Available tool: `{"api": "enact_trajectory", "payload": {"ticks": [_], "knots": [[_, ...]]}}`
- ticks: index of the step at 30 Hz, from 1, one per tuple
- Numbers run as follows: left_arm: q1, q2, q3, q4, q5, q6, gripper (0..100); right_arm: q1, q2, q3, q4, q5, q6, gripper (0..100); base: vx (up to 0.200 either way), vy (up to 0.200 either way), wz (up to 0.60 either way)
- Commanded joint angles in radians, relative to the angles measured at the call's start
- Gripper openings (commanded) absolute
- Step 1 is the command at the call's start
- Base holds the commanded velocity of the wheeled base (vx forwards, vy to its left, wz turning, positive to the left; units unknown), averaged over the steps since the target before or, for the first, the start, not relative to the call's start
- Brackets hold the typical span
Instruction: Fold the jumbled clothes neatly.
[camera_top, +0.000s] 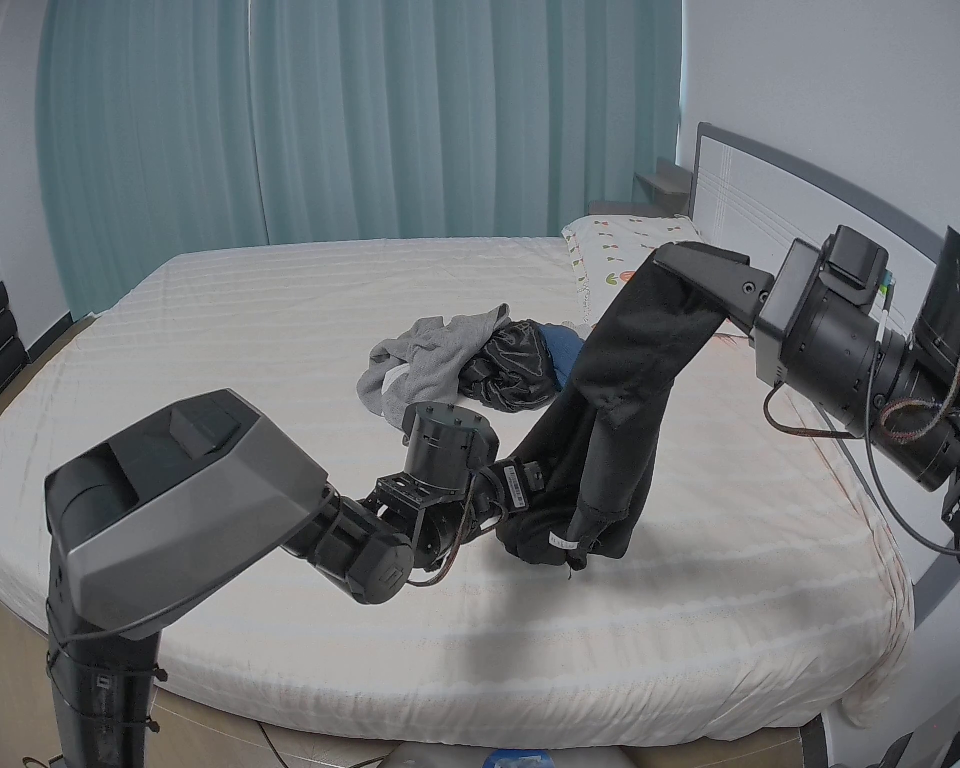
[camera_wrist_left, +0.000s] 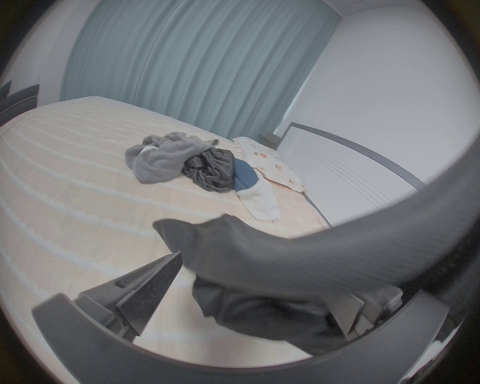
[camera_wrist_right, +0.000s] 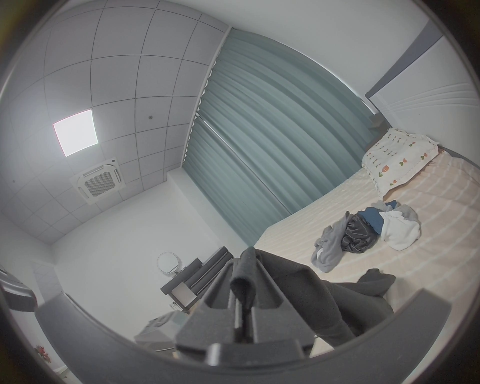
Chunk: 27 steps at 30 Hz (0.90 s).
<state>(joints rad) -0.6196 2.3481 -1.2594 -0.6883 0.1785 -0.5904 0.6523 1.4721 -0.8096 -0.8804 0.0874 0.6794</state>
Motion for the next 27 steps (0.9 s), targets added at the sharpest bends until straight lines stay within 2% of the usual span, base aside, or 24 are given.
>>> {"api": "enact_trajectory", "payload": {"ticks": [1, 9, 15, 19, 20, 24, 27], "knots": [[0.05, 0.115, -0.092, 0.007, 0.007, -0.005, 100, 0.001, -0.024, -0.003, -0.005, 0.012, 0.005, 0, 0.0, 0.0, 0.0], [0.107, 0.22, -0.235, 0.064, 0.047, -0.003, 100, -0.026, -0.027, -0.017, -0.003, 0.02, 0.008, 0, 0.0, 0.0, 0.0], [0.112, 0.241, -0.247, 0.081, 0.041, 0.006, 100, -0.051, -0.023, -0.026, -0.002, 0.04, 0.009, 0, 0.0, 0.0, 0.0], [0.113, 0.28, -0.333, 0.135, 0.038, 0.017, 100, -0.085, -0.012, -0.017, -0.002, 0.043, 0.011, 0, 0.0, 0.0, 0.0], [0.113, 0.281, -0.339, 0.141, 0.038, 0.017, 0, -0.086, -0.012, -0.016, -0.002, 0.043, 0.011, 0, 0.0, 0.0, 0.0], [0.113, 0.28, -0.328, 0.165, 0.038, 0.012, 0, -0.108, 0.002, -0.013, 0.0, 0.051, 0.014, 0, 0.0, 0.0, 0.0], [0.119, 0.24, -0.265, 0.161, 0.038, 0.008, 0, -0.138, 0.024, -0.013, -0.002, 0.06, 0.016, 0, 0.0, 0.0, 0.0]]}}
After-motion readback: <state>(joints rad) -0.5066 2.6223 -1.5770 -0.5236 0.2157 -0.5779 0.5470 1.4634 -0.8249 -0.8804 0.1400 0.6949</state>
